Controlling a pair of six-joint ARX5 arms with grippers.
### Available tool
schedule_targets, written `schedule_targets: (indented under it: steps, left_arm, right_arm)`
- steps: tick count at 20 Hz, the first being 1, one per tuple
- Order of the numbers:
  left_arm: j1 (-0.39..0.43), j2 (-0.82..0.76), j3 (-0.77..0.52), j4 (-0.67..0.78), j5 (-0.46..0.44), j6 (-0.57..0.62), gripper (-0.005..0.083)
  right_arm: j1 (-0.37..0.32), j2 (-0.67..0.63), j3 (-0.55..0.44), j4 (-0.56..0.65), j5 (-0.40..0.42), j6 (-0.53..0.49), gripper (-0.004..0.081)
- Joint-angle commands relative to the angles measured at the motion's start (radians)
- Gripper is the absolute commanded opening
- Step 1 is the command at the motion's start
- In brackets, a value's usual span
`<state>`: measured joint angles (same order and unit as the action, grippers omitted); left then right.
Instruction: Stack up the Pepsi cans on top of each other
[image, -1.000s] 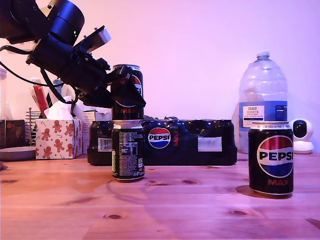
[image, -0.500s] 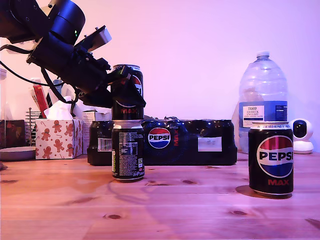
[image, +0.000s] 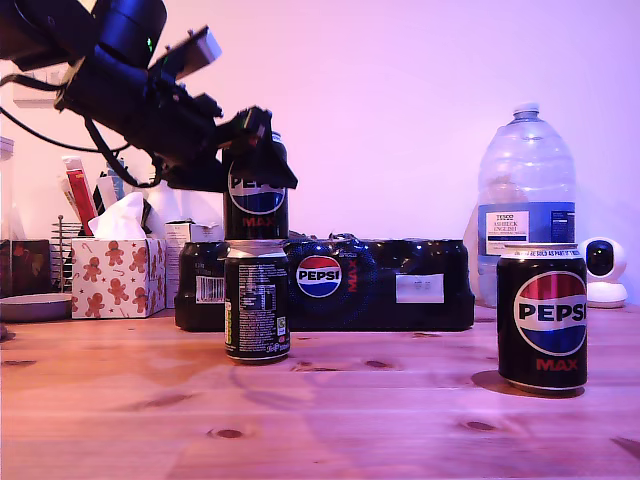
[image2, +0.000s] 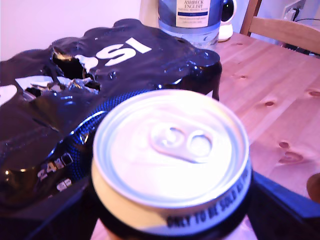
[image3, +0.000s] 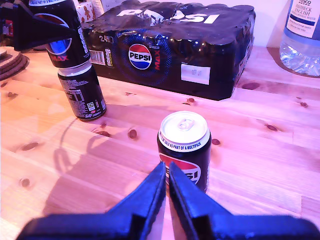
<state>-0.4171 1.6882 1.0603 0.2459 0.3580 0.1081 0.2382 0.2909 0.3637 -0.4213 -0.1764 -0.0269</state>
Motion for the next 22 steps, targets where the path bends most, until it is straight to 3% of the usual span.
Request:
schedule_targets:
  steps: [1, 6, 10, 11, 13, 14, 16, 18, 22]
  left_arm:
    - [-0.009, -0.027, 0.023, 0.009, 0.001, -0.003, 0.0732]
    - [-0.010, -0.111, 0.043, 0.008, 0.006, -0.003, 0.0732]
    - [-0.010, -0.203, 0.044, -0.008, 0.007, -0.003, 0.0727]
    - [-0.010, -0.228, 0.044, -0.024, 0.003, -0.003, 0.0726]
    - [-0.010, -0.285, 0.044, -0.051, 0.000, -0.003, 0.0721]
    - [-0.010, -0.314, 0.044, -0.064, 0.000, -0.005, 0.0719]
    - [-0.010, -0.373, 0.044, -0.093, 0.000, -0.023, 0.0720]
    - [-0.009, -0.422, 0.044, -0.129, 0.000, -0.041, 0.0719]
    - [-0.008, -0.494, 0.044, -0.219, -0.005, -0.048, 0.0696]
  right_arm:
    - [0.004, 0.005, -0.015, 0.005, -0.005, 0.002, -0.0012]
    - [0.004, 0.005, -0.015, 0.005, -0.014, 0.013, -0.0010]
    - [0.004, 0.011, -0.015, 0.005, -0.024, 0.032, 0.0075]
    - [0.004, 0.016, -0.015, 0.007, -0.023, 0.052, 0.0139]
    - [0.004, 0.048, -0.016, 0.027, -0.013, 0.130, 0.0410]
    - [0.004, 0.076, -0.016, 0.027, 0.013, 0.184, 0.0471]
    - [0.004, 0.147, -0.016, 0.033, 0.059, 0.303, 0.0522]
    - [0.005, 0.244, -0.016, 0.072, 0.087, 0.340, 0.0573]
    - [0.031, 0.424, -0.019, 0.237, 0.152, 0.252, 0.0583]
